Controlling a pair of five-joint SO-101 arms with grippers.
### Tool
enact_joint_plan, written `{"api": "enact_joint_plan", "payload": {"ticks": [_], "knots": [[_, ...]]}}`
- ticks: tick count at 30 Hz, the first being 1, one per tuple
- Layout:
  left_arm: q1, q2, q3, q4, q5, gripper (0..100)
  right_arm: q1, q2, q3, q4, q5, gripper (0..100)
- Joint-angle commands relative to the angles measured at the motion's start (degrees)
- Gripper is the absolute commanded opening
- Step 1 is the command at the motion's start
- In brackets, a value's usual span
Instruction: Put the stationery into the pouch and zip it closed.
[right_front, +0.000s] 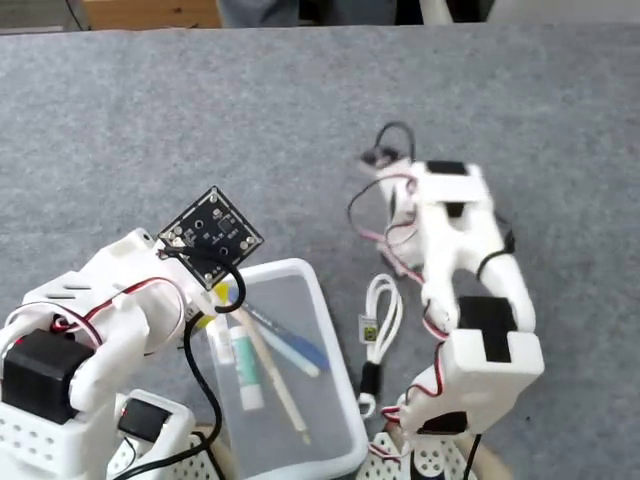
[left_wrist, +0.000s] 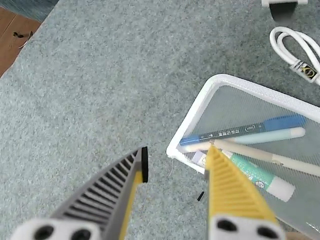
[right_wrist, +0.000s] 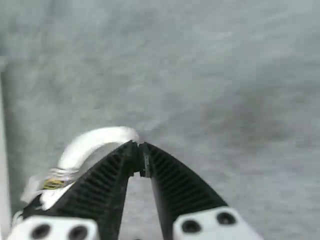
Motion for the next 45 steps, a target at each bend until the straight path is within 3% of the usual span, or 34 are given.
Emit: {"api": "enact_joint_plan", "payload": {"ticks": [1, 4, 8, 14, 19, 26, 36, 45], "knots": [[-0.6, -1.3, -1.2, -0.8, 0.4, 21, 1.8, -0.7, -9.4, -0.5, 0.4, 1.2], [-0.6, -1.7, -0.8, -0.8, 0.4, 21, 1.4, 0.0, -16.3, 3.2, 0.3, 1.2], [-0.6, -1.6, -1.1, -0.8, 0.4, 21, 0.2, 1.4, -20.2, 15.9, 0.3, 3.7], [-0.6, -1.6, -1.2, -0.8, 0.4, 21, -0.6, -0.2, -16.9, 26.8, 2.9, 30.6], [-0.5, -1.8, -1.2, -0.8, 0.4, 21, -7.6, -8.4, -3.4, 25.8, 2.8, 33.6], [-0.3, -1.9, -1.2, -0.9, 0.4, 21, -14.9, -15.3, 12.3, 14.9, -7.4, 33.6], [-0.3, -1.9, -1.2, -0.9, 0.4, 21, -18.9, -11.2, 16.7, 5.8, -14.2, 33.6], [-0.3, -2.0, -1.2, -0.9, 0.4, 21, -16.7, 0.0, 12.9, 3.9, -15.5, 33.6]]}}
